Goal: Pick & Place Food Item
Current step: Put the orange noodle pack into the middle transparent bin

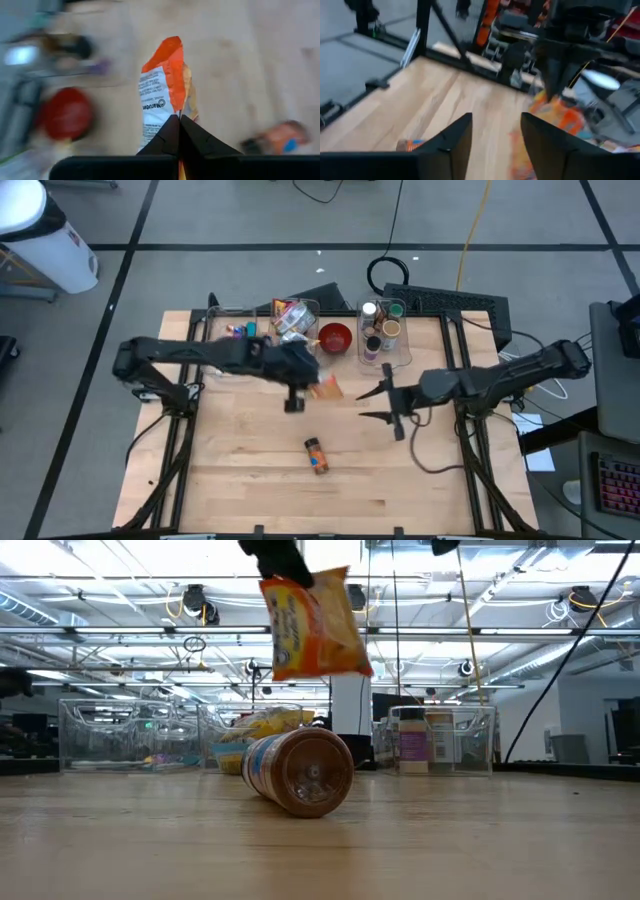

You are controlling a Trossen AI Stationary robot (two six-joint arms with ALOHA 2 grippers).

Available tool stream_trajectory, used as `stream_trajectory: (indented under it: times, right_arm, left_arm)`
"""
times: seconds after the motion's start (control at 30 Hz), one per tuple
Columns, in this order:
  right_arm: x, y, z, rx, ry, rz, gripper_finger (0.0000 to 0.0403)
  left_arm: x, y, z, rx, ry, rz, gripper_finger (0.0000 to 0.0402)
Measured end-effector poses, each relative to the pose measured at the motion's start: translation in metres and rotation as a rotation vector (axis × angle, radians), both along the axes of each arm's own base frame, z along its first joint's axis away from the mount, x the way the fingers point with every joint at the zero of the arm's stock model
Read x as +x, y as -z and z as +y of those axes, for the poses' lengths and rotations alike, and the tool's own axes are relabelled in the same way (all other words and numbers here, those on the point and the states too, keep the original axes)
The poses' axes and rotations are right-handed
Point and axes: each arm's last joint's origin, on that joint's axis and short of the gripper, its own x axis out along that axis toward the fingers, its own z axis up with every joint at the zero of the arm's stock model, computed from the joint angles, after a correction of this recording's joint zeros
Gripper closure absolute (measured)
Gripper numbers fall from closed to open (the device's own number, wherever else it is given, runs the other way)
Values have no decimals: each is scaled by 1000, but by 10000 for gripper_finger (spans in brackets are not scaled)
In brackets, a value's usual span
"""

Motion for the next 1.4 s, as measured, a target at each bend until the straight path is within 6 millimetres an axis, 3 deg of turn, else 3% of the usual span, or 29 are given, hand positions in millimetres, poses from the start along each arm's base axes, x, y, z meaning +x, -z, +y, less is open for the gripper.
stream_trajectory:
  times: [0.2, 0.37, 0.63, 0.93, 1.17, 1.4]
  right_arm:
    - [-18, -15, -7, 7, 82, -78, 211]
    - [-20, -5, -10, -15, 165, -56, 211]
    - [-13, 23, -9, 4, 191, 7, 219]
    - [-16, 50, -18, 70, 237, -42, 222]
    - [-19, 66, -28, 131, 293, -49, 226]
    - [-20, 72, -32, 145, 314, -31, 229]
  left_arm:
    - [-41, -38, 43, 210, -237, -71, 400]
    - [-56, -44, 90, 287, -392, -64, 400]
    - [-51, -16, 151, 366, -439, 96, 401]
    - [-31, 39, 193, 289, -397, 268, 401]
    - [-14, 77, 204, 246, -350, 354, 401]
    - [-7, 84, 198, 219, -312, 365, 401]
